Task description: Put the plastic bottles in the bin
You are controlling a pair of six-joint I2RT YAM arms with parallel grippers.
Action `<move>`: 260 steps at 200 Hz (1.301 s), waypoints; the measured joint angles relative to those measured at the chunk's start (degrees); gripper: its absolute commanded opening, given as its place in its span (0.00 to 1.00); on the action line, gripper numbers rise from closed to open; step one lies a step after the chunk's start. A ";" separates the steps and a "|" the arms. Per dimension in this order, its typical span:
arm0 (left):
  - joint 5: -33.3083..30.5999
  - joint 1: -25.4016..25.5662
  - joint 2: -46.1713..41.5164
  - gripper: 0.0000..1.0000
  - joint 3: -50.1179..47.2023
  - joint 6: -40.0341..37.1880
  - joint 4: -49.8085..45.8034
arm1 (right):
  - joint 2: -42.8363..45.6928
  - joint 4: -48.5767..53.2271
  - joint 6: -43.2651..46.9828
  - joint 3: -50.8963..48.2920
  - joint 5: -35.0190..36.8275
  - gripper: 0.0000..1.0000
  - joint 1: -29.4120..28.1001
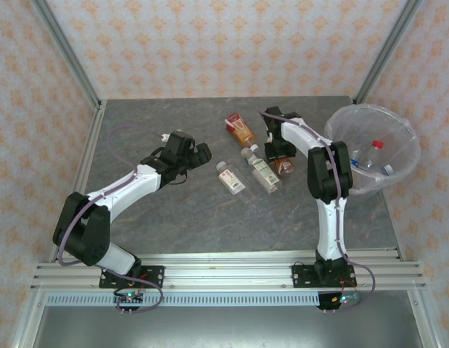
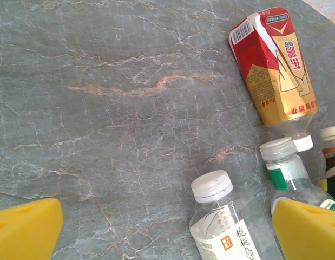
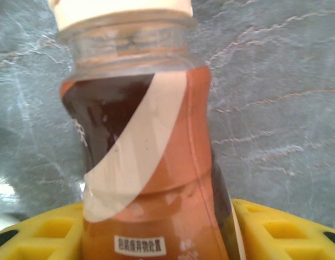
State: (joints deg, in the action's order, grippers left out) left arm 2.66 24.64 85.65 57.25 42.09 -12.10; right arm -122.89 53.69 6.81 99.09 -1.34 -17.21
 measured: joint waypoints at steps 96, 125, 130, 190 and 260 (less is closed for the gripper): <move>1.46 0.00 0.00 1.00 0.00 0.28 0.52 | 18.03 -10.49 -2.84 -11.58 1.20 0.44 -2.34; 1.49 0.02 0.00 1.00 0.00 0.48 0.90 | 22.18 -13.11 -3.82 -14.08 1.31 0.43 -3.21; 1.51 0.02 0.00 1.00 0.00 0.50 0.90 | 22.95 -13.68 -3.89 -14.45 1.31 0.43 -3.32; 1.66 0.11 0.00 1.00 0.00 1.01 1.07 | 33.51 -20.87 -6.86 -19.61 -0.44 0.41 -4.96; 2.05 0.11 0.35 1.00 0.00 1.40 1.25 | 46.60 -28.11 -10.23 -22.38 -3.10 0.41 -5.53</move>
State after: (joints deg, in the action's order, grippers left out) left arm 4.71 24.75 86.00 57.25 43.48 -10.85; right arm -76.29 25.58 -3.42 76.71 -4.45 -22.74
